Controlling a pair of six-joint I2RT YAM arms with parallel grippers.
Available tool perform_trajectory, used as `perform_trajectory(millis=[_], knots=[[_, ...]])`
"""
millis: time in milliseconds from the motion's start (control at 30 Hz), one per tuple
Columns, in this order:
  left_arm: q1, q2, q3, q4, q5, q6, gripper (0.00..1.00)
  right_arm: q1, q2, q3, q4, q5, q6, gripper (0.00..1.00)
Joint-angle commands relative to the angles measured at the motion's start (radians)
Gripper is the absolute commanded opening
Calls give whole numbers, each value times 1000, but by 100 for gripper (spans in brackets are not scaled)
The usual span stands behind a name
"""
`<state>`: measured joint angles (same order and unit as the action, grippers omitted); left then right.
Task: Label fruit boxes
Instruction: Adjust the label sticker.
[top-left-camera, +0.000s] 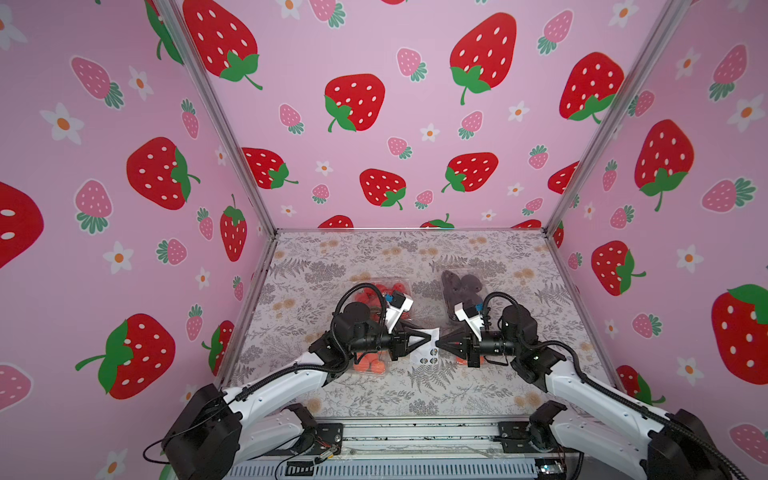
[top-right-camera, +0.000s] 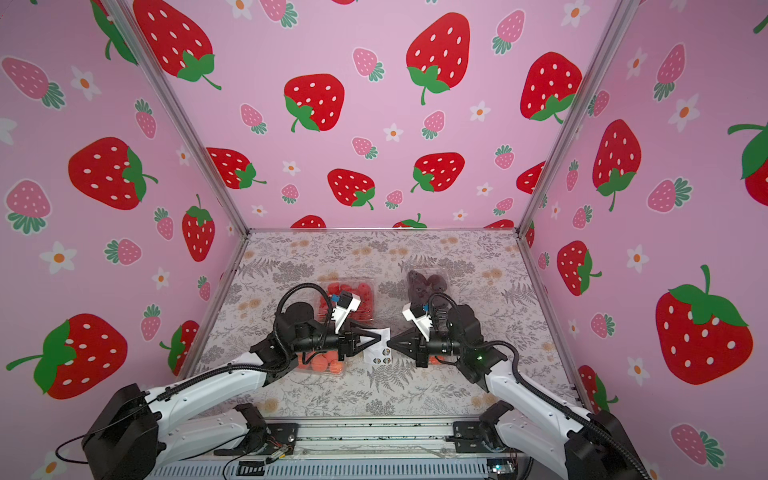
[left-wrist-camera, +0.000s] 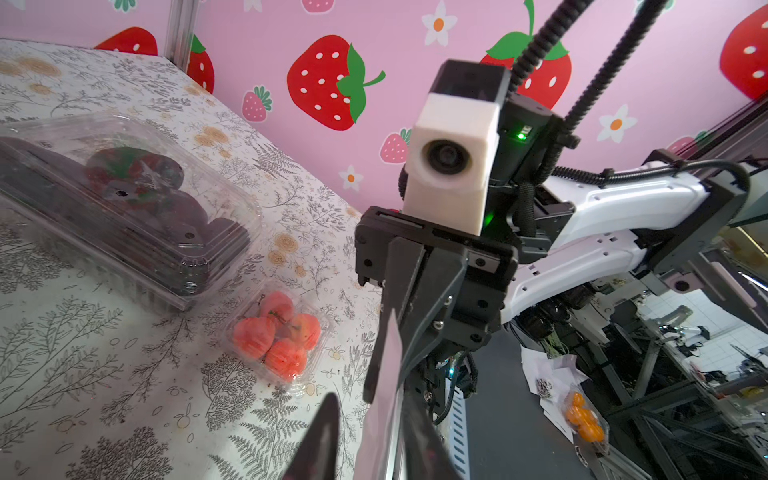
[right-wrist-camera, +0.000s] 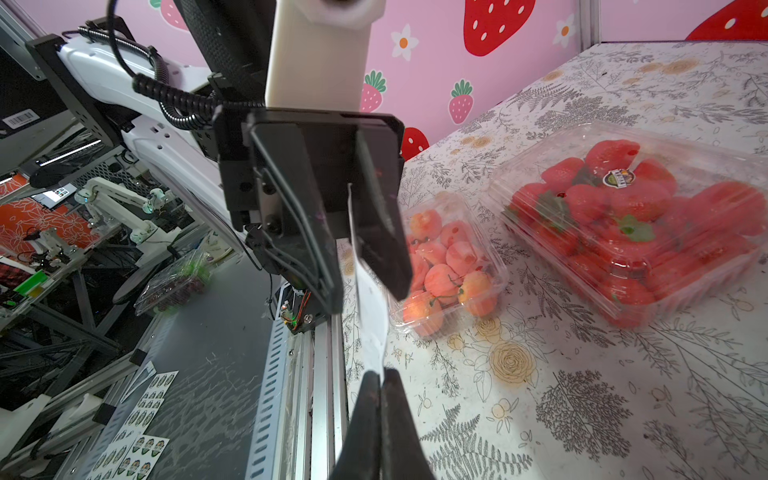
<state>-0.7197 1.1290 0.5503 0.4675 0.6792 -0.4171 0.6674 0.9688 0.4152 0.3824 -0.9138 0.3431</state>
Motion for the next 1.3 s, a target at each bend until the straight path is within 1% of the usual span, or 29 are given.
perform_trajectory(millis=[0, 67, 133, 200, 300, 333, 400, 500, 567, 633, 700, 733, 900, 1000, 1100, 1200, 1233, 1267], knots=[[3, -4, -2, 49, -17, -7, 70, -2, -34, -10, 41, -12, -3, 0], [-1, 30, -16, 102, 8, -28, 73, -3, -46, -9, 38, -6, 2, 0], [-13, 66, -13, 126, 42, -23, 73, -3, -50, -5, 30, 6, 5, 0], [-23, 85, -17, 135, 51, -11, 67, -6, -50, -3, 27, 17, 9, 0], [-24, 83, -54, 209, 81, -30, 55, -11, -50, -5, 29, 19, 19, 0], [-27, 77, -67, 237, 96, -38, 51, -16, -82, -7, 29, 19, 24, 0], [-37, 60, -75, 223, 100, -23, 48, -21, -89, -9, 28, 25, 29, 0], [-52, 46, -85, 171, 49, 11, 42, -25, -94, -10, 29, 30, 34, 0], [-52, 55, -94, 189, 51, -5, 37, -29, -93, -10, 28, 33, 34, 0], [-55, 64, -91, 200, 56, -19, 30, -29, -84, -9, 29, 26, 35, 0], [-55, 72, -81, 191, 58, -20, 28, -29, -75, -7, 34, 13, 36, 0], [-56, 72, -81, 192, 55, -21, 23, -29, -73, -9, 35, 12, 35, 0], [-60, 65, -100, 231, 42, -40, 11, -28, -95, -24, 35, 19, 37, 0], [-65, 58, -111, 259, 58, -51, 10, -29, -102, -23, 30, 31, 39, 0], [-76, 58, -109, 247, 52, -46, 12, -28, -95, -21, 35, 23, 43, 0], [-81, 66, -109, 246, 45, -46, 12, -29, -94, -21, 36, 21, 42, 0], [-81, 66, -112, 250, 42, -46, 4, -28, -94, -22, 35, 22, 43, 0], [-81, 69, -113, 253, 42, -47, 0, -28, -94, -23, 34, 25, 42, 0]])
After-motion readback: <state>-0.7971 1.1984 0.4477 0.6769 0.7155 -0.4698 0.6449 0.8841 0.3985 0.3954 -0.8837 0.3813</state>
